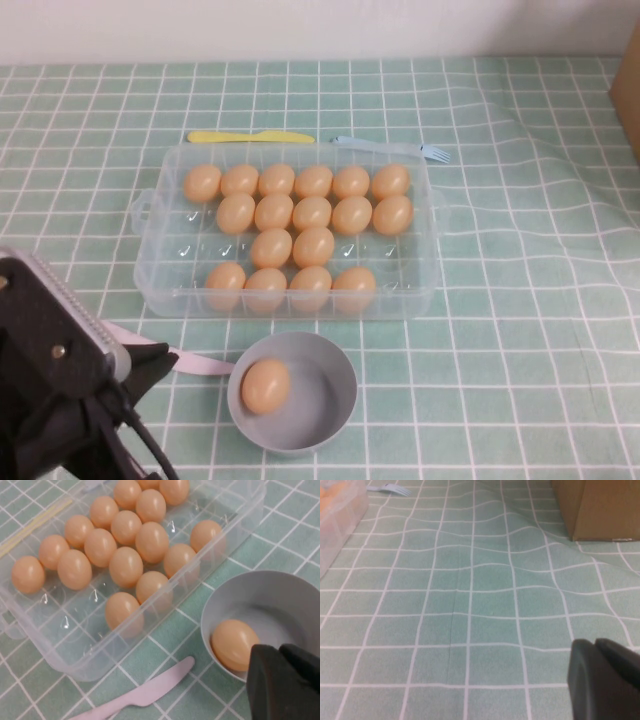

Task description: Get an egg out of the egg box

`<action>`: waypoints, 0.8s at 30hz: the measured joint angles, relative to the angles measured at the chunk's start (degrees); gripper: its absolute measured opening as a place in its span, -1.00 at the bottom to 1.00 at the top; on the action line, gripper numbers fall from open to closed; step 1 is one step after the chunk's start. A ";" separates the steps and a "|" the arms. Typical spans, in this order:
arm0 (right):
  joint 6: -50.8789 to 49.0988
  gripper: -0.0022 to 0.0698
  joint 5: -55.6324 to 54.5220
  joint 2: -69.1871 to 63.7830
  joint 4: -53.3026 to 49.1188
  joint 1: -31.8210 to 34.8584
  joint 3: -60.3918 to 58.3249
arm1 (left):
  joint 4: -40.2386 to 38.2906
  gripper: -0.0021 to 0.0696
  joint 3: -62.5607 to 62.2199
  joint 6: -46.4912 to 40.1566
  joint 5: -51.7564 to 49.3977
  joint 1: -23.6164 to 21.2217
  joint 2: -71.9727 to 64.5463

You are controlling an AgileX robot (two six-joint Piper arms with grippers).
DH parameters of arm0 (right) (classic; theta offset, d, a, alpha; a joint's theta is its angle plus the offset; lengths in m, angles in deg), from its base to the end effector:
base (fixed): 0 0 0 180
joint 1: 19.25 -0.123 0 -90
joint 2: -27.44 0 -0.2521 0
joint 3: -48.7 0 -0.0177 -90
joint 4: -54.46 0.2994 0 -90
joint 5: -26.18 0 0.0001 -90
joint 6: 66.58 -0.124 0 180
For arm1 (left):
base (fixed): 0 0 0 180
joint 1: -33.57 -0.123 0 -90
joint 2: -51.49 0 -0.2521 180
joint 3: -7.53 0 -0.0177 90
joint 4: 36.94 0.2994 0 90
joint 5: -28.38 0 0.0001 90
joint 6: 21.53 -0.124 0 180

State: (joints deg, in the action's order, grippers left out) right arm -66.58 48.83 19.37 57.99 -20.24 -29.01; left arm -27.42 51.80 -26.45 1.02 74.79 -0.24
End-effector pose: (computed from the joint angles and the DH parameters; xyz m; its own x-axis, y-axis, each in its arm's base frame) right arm 0.1652 0.0058 0.1589 -0.3172 0.0513 -0.9470 -0.0218 0.9979 0.0614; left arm 0.1921 -0.1557 0.2397 -0.2579 0.5329 -0.8059 0.6875 0.6873 0.2345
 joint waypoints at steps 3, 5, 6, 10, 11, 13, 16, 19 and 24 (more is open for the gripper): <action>0.00 -0.99 0.00 0.00 0.00 0.00 0.00 | 1.17 -0.95 2.39 3.22 3.80 0.00 0.00; 0.00 -0.99 0.00 0.00 0.00 0.00 0.00 | 2.14 -0.95 3.42 4.37 6.22 0.00 0.00; 0.00 -0.99 0.00 0.00 0.00 0.00 0.00 | 2.68 -0.95 3.90 4.49 7.24 0.00 0.00; 0.00 -0.99 0.00 0.00 0.00 0.00 0.00 | 4.16 -0.95 7.31 4.92 16.81 0.00 0.00; 0.00 -0.99 0.00 0.00 0.00 0.00 0.00 | 4.40 -0.95 8.24 4.92 19.47 0.00 0.00; 0.00 -0.99 0.00 0.00 0.00 0.00 0.00 | 4.53 -0.95 10.79 4.92 24.53 0.00 0.87; 0.00 -0.99 0.00 0.00 0.00 0.00 0.00 | 3.14 -0.95 14.60 4.92 28.12 -1.42 4.72; 0.00 -0.99 0.00 0.00 0.00 0.00 0.00 | 0.39 -0.95 18.80 3.54 31.25 -5.65 10.58; 0.00 -0.99 0.00 0.00 0.00 0.00 0.00 | -1.03 -0.95 28.11 2.85 41.90 -18.01 22.71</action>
State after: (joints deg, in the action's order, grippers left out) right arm -66.58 48.83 19.37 57.99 -20.24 -29.01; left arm -28.45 79.90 -23.60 42.92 56.78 22.47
